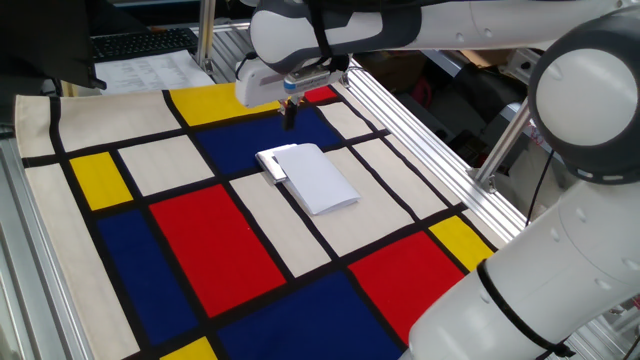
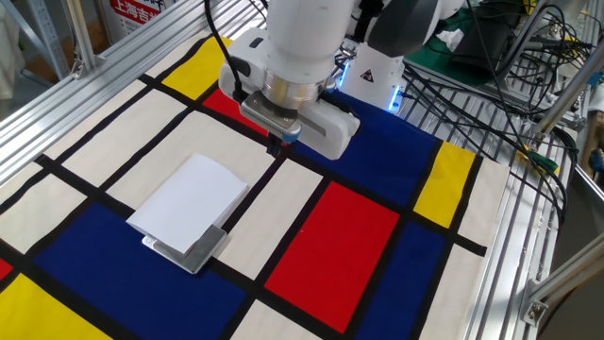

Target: Unfold a piece of paper

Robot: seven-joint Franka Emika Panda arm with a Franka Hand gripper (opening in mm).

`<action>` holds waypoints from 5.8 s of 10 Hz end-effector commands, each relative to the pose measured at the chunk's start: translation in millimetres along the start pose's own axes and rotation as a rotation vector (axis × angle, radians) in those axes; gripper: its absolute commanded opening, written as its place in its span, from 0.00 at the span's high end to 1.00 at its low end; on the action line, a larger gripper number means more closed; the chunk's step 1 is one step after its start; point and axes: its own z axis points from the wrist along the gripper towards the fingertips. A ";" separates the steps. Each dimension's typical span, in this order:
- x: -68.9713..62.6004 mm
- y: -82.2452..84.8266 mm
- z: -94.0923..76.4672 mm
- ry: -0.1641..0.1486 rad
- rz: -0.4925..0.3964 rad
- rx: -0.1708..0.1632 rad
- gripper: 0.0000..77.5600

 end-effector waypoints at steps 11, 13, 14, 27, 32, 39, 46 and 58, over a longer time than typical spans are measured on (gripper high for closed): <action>1.1 0.5 13.1 0.011 -0.003 -0.009 1.00; 8.4 1.5 20.5 0.003 0.011 -0.014 1.00; 11.3 2.4 22.5 -0.001 0.015 -0.028 1.00; 16.1 4.9 24.7 0.079 0.073 -0.070 1.00; -8.3 25.4 60.0 0.086 0.037 -0.030 1.00; -31.3 11.3 117.3 0.083 -0.028 -0.014 1.00; -32.2 13.1 165.3 0.040 -0.023 0.015 1.00; -39.8 -22.8 214.1 0.012 -0.059 0.058 1.00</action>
